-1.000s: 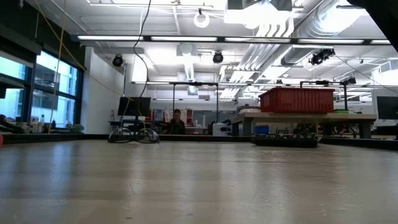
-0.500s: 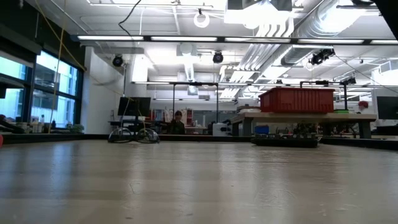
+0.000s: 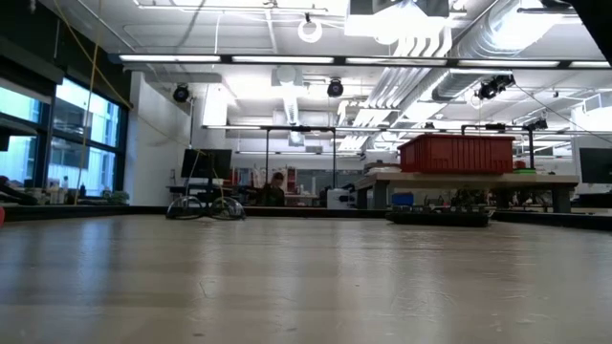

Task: Coil cords
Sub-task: Coil the black wire on the black spool

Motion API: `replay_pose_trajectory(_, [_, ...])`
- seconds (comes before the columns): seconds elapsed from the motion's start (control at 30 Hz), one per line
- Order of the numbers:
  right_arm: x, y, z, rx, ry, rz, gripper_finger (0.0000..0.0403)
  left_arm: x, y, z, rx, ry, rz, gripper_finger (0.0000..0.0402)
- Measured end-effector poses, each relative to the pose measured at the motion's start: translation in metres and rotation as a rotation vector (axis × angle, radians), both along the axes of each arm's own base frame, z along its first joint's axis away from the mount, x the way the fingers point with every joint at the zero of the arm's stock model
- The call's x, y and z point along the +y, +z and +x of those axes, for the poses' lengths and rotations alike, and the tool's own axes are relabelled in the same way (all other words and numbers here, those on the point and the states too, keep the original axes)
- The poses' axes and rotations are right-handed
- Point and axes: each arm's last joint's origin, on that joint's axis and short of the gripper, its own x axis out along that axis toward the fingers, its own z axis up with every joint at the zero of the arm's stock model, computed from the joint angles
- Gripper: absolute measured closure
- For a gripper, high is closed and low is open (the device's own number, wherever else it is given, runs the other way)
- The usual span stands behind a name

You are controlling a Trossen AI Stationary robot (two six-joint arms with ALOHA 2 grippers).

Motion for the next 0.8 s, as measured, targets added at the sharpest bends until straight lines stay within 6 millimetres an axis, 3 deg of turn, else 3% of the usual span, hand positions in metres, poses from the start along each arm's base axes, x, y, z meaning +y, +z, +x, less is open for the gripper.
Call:
replay_pose_trajectory(0.27, [-0.002, 0.013, 0.002, -0.159, -0.030, -0.018, 0.0403, -0.002, 0.002, 0.018, -0.033, -0.126, -0.191, 0.0401])
replay_pose_trajectory(0.8, [-0.001, 0.019, 0.008, -0.297, -0.086, -0.013, 0.0403, -0.003, -0.002, 0.025, 0.007, -0.166, -0.275, 0.0401])
